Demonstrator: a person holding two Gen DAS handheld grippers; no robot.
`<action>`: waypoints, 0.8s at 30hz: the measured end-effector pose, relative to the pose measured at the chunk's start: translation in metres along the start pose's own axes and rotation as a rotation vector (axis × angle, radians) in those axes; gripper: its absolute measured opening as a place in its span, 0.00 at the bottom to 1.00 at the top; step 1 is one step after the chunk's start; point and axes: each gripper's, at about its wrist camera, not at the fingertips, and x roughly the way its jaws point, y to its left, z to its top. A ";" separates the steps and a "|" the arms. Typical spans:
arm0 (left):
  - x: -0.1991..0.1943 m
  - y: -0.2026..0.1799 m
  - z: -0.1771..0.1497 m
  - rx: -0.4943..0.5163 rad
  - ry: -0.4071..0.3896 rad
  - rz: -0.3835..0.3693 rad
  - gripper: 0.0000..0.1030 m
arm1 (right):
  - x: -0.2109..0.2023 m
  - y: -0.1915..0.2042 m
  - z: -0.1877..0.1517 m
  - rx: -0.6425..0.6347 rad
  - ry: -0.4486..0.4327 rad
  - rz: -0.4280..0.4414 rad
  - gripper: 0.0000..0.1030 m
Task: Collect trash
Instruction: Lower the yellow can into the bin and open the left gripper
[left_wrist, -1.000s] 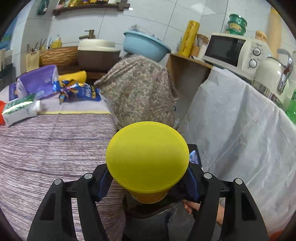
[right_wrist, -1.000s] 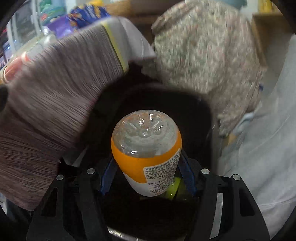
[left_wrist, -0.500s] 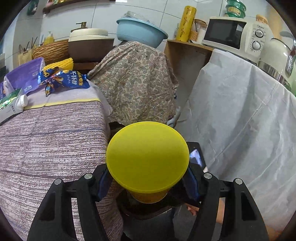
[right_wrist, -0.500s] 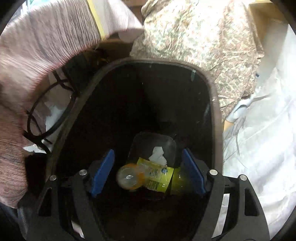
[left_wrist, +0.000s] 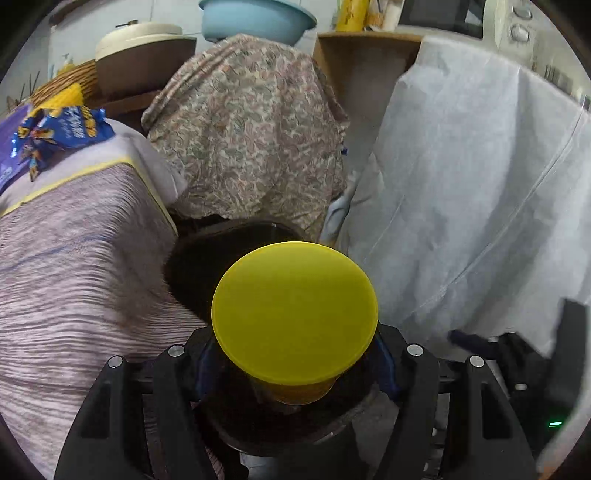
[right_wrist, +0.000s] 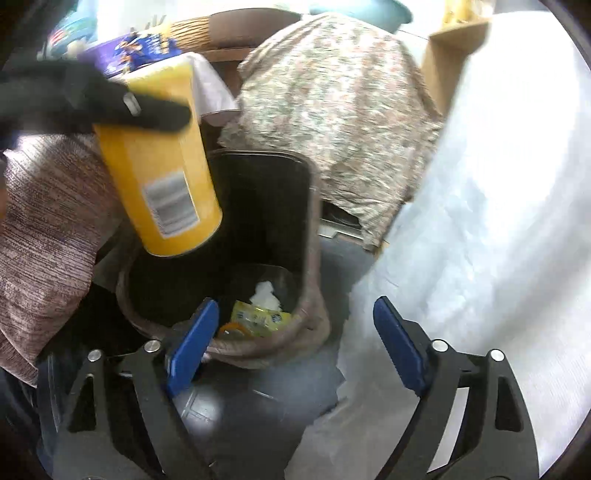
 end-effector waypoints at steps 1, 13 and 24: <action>0.008 0.000 -0.002 0.000 0.017 0.007 0.64 | -0.005 -0.004 -0.004 0.018 -0.005 0.001 0.83; 0.067 0.003 -0.028 -0.002 0.157 0.031 0.64 | -0.030 -0.023 -0.006 0.109 -0.063 -0.064 0.83; 0.052 -0.003 -0.022 0.028 0.102 0.059 0.87 | -0.039 -0.021 -0.003 0.066 -0.078 -0.133 0.85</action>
